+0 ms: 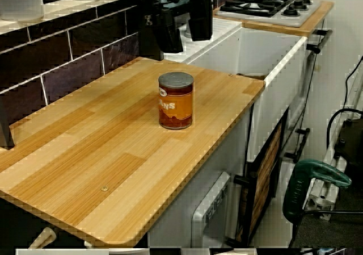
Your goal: Push into sink
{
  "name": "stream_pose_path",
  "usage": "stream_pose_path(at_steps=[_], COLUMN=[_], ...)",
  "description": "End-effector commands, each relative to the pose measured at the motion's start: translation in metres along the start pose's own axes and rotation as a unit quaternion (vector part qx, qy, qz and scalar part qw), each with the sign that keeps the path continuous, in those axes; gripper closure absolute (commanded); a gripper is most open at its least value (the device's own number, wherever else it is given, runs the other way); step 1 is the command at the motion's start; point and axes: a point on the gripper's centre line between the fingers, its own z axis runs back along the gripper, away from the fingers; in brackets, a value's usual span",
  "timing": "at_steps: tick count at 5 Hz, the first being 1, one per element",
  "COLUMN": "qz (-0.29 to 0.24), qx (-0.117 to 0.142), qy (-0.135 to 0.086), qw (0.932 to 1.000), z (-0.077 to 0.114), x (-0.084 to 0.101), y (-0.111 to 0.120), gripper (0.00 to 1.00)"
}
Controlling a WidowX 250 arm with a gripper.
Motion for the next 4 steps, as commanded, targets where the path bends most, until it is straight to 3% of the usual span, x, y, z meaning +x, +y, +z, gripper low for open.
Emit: stream_pose_path(at_steps=[1,2,4], qz=[-0.196,-0.226,-0.233], qx=[0.044,0.035,0.015], qy=[-0.029,-0.041,-0.036], qw=[0.9791,0.9725,0.9718], z=[-0.01,-0.015,-0.033], x=[-0.018,-0.029,-0.019], y=[0.04,0.056,0.078], gripper=[0.0,0.0,0.0])
